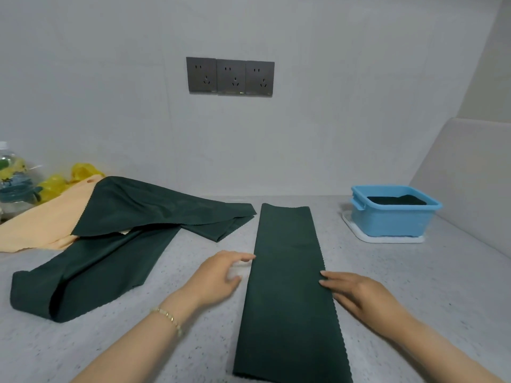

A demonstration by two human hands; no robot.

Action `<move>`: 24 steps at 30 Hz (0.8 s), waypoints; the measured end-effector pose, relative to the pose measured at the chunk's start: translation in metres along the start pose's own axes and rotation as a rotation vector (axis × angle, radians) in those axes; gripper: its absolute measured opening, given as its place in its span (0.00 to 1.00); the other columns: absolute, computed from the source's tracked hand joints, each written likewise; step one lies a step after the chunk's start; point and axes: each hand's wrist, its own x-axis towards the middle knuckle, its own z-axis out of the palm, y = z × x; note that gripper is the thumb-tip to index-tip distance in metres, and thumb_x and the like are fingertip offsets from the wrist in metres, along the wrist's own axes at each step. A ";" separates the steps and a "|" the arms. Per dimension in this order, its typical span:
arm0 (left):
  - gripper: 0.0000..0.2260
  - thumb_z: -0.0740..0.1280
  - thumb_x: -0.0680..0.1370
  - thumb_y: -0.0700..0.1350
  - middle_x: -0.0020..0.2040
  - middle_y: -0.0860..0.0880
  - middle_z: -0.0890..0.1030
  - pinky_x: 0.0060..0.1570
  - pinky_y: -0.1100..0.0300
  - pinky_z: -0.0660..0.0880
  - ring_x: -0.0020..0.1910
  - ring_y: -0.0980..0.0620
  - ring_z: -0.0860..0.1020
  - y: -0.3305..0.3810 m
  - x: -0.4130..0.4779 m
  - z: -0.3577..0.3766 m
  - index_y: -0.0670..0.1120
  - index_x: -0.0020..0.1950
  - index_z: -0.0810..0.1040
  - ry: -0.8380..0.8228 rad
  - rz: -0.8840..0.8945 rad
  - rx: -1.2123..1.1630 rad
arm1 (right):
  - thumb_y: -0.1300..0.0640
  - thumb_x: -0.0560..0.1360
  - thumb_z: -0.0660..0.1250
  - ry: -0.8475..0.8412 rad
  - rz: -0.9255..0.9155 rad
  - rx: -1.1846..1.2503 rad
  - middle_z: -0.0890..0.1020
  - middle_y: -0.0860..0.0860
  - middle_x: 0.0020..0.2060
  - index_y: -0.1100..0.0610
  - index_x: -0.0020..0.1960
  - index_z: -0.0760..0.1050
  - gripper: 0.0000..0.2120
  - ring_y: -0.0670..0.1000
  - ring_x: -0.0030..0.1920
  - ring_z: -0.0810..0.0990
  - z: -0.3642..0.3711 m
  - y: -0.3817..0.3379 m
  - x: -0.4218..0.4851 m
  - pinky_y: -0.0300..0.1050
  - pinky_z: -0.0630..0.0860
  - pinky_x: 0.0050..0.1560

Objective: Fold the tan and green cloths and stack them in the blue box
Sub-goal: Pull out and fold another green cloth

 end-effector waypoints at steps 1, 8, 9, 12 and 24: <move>0.21 0.65 0.78 0.46 0.67 0.61 0.73 0.70 0.67 0.59 0.68 0.61 0.67 -0.001 -0.001 -0.001 0.59 0.70 0.69 -0.029 0.081 0.100 | 0.56 0.70 0.74 0.037 -0.051 -0.023 0.77 0.37 0.60 0.45 0.59 0.80 0.18 0.39 0.56 0.79 -0.001 -0.004 -0.002 0.29 0.72 0.55; 0.21 0.82 0.54 0.51 0.46 0.61 0.84 0.48 0.68 0.77 0.45 0.63 0.82 0.015 0.004 -0.002 0.56 0.46 0.86 -0.048 0.580 0.656 | 0.57 0.56 0.83 0.050 -0.291 -0.190 0.83 0.42 0.51 0.48 0.53 0.83 0.26 0.42 0.48 0.83 -0.002 -0.007 0.002 0.34 0.80 0.45; 0.21 0.82 0.53 0.52 0.46 0.62 0.84 0.49 0.68 0.77 0.46 0.64 0.82 0.013 0.005 -0.002 0.58 0.45 0.86 -0.055 0.604 0.714 | 0.56 0.58 0.82 0.038 -0.308 -0.205 0.83 0.41 0.53 0.47 0.55 0.82 0.26 0.41 0.50 0.83 -0.001 -0.006 0.002 0.33 0.79 0.47; 0.21 0.81 0.56 0.52 0.47 0.63 0.83 0.50 0.68 0.77 0.49 0.64 0.81 0.014 0.007 -0.003 0.58 0.47 0.85 -0.130 0.569 0.755 | 0.53 0.66 0.77 0.012 -0.304 -0.166 0.80 0.40 0.57 0.46 0.61 0.78 0.24 0.40 0.54 0.81 0.000 -0.005 -0.002 0.32 0.77 0.52; 0.24 0.52 0.81 0.37 0.76 0.55 0.61 0.72 0.64 0.52 0.76 0.56 0.56 0.008 0.008 0.009 0.51 0.77 0.60 -0.210 0.400 0.678 | 0.59 0.60 0.80 0.026 -0.451 -0.312 0.79 0.44 0.60 0.49 0.61 0.79 0.30 0.44 0.58 0.80 -0.006 -0.005 -0.005 0.37 0.78 0.53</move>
